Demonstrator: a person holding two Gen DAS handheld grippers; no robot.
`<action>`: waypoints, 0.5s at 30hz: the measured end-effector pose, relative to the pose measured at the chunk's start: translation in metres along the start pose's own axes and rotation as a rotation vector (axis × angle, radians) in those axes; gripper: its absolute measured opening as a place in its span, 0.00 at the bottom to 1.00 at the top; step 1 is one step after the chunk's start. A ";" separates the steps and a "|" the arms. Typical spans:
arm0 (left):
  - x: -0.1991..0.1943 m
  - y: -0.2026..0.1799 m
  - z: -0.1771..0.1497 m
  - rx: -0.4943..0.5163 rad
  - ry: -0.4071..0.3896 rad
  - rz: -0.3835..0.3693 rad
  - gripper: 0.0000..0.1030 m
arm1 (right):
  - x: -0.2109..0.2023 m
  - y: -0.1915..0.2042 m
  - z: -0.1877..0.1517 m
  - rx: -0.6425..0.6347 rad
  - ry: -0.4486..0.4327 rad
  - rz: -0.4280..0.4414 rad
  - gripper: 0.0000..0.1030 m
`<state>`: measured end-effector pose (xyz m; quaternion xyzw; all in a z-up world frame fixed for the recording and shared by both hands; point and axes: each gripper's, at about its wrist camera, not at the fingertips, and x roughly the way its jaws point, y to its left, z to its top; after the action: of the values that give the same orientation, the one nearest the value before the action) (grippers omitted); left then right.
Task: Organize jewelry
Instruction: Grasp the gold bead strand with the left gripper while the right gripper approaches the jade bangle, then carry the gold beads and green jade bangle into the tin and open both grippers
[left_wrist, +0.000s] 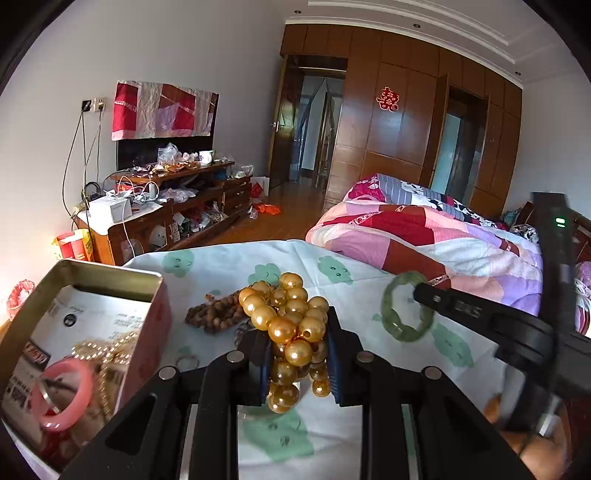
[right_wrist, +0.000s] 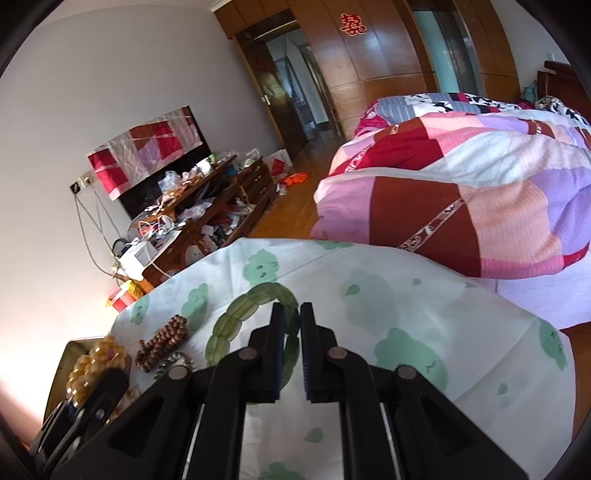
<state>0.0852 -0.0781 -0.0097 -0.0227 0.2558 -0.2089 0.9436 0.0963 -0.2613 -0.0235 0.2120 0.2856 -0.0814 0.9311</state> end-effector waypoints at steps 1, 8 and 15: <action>-0.001 0.002 0.000 -0.003 0.001 -0.002 0.24 | 0.001 0.001 0.000 -0.003 0.000 0.004 0.11; -0.017 0.012 -0.009 -0.002 0.007 0.019 0.24 | 0.002 0.009 -0.005 -0.037 -0.008 -0.002 0.11; -0.034 0.029 -0.016 -0.019 0.016 0.022 0.24 | -0.009 0.019 -0.022 -0.036 0.012 0.008 0.11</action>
<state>0.0616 -0.0367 -0.0116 -0.0273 0.2656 -0.1961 0.9435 0.0831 -0.2342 -0.0287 0.1967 0.2915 -0.0711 0.9334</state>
